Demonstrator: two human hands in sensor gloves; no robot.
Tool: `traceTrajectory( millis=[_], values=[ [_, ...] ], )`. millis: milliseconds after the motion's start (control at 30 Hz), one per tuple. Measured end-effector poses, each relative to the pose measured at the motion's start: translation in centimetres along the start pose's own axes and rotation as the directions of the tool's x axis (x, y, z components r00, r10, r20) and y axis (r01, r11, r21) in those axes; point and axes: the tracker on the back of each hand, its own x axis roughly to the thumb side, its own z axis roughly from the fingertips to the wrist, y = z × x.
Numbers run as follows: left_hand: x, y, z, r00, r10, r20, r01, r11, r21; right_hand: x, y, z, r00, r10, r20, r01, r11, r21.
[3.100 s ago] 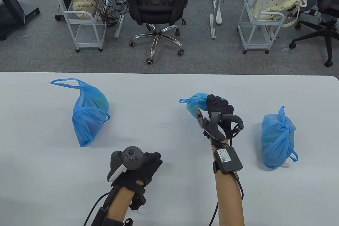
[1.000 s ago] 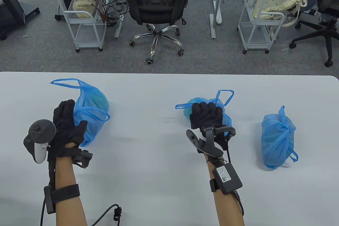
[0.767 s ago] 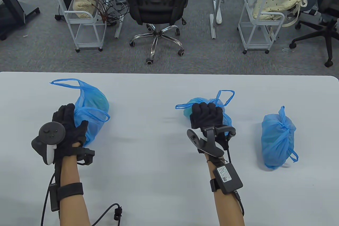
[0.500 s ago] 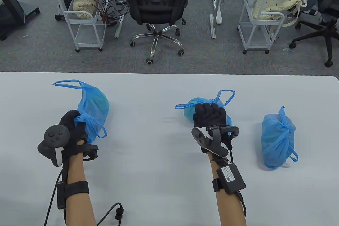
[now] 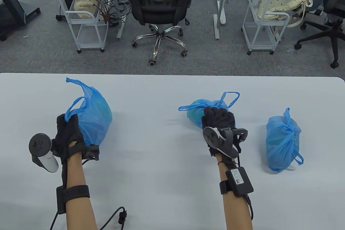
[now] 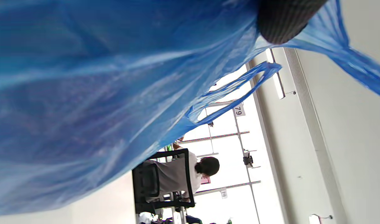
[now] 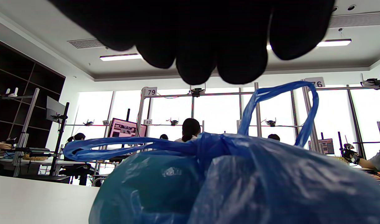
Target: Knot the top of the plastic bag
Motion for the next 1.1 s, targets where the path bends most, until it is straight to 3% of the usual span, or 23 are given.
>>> traceTrajectory(
  millis=[267,467,667,800,1100],
  values=[
    [1.0,-0.9,-0.3,0.999,0.004,0.04,0.001,0.994,-0.108,0.0,-0.1,0.0,1.0,-0.009,0.008,0.009,1.0,0.014],
    [3.0,-2.8,-0.2,0.99,0.095,0.104,-0.076,0.981,-0.176,0.2,-0.4,-0.2,0.996,-0.084,-0.016,0.084,0.996,0.005],
    [5.2,-5.0,0.4,0.981,0.11,0.16,-0.065,0.963,-0.26,0.5,-0.8,-0.4,0.983,-0.184,-0.029,0.184,0.983,-0.003],
    [6.2,-6.5,0.8,0.973,0.157,0.168,-0.096,0.941,-0.324,0.3,-1.3,-0.8,0.923,-0.383,-0.028,0.383,0.924,-0.009],
    [8.1,-9.5,1.8,0.952,0.252,0.176,-0.148,0.877,-0.457,-0.1,-1.7,-1.3,0.786,-0.615,-0.071,0.614,0.789,-0.03]
  ],
)
